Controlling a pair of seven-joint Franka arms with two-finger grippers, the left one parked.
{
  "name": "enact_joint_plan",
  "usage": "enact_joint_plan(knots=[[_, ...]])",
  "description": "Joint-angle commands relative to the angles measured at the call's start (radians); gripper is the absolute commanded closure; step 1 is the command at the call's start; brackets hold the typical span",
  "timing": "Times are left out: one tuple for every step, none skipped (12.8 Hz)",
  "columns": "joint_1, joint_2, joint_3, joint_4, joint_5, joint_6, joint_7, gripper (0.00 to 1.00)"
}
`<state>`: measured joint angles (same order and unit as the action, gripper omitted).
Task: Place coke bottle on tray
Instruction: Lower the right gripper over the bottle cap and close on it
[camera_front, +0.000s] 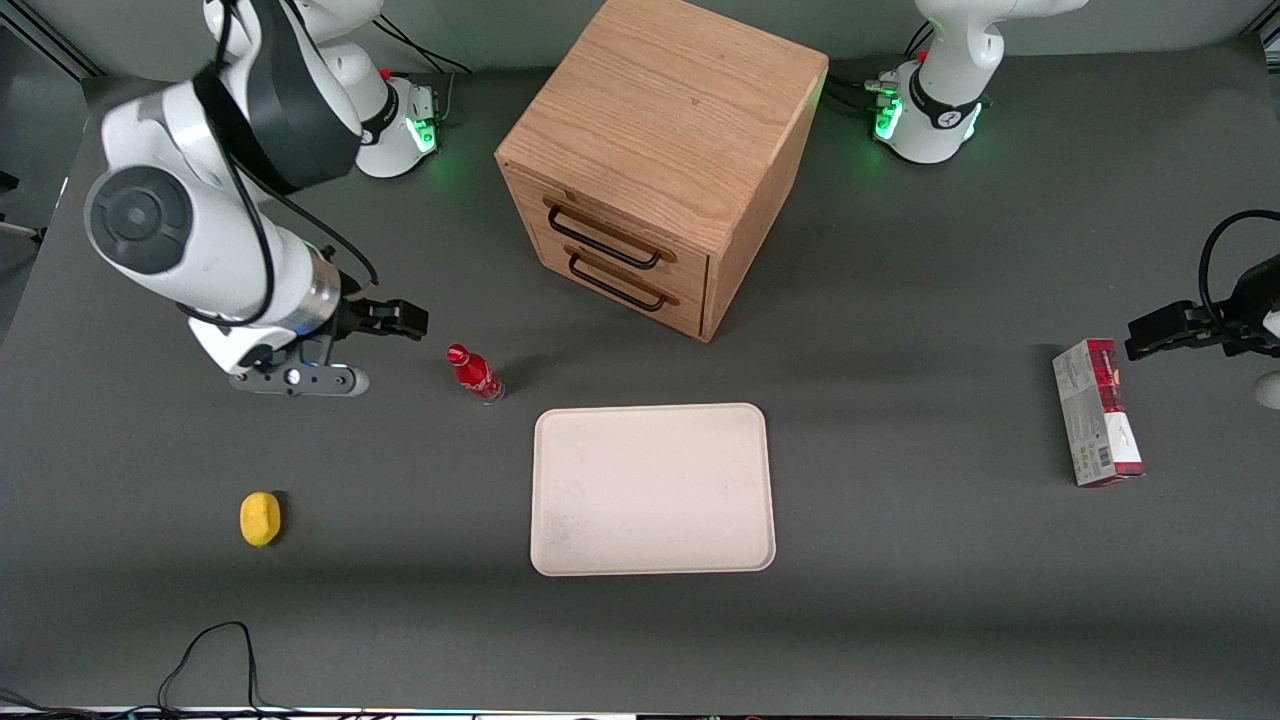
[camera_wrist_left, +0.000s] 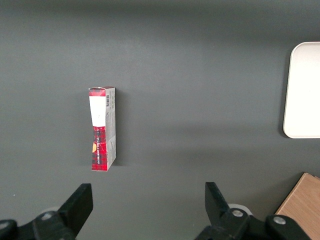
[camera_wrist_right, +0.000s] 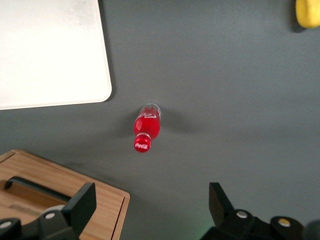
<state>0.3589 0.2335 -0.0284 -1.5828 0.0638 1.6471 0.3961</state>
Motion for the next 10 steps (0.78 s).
enact_joint_plan(knots=[[0.02,-0.084,-0.002,-0.225,0.03,0.156,0.015,0.0],[0.026,-0.109,-0.002,-0.314,0.036,0.251,0.02,0.0],[0.043,-0.115,-0.004,-0.369,0.044,0.323,0.02,0.0],[0.048,-0.111,-0.004,-0.4,0.044,0.365,0.02,0.0],[0.052,-0.108,-0.004,-0.434,0.044,0.413,0.02,0.0],[0.055,-0.106,-0.002,-0.468,0.044,0.463,0.02,0.0],[0.058,-0.106,-0.002,-0.5,0.044,0.499,0.02,0.0],[0.058,-0.106,-0.002,-0.522,0.044,0.529,0.02,0.0],[0.06,-0.105,-0.002,-0.535,0.044,0.549,0.02,0.0],[0.074,-0.1,-0.002,-0.539,0.044,0.559,0.02,0.0]])
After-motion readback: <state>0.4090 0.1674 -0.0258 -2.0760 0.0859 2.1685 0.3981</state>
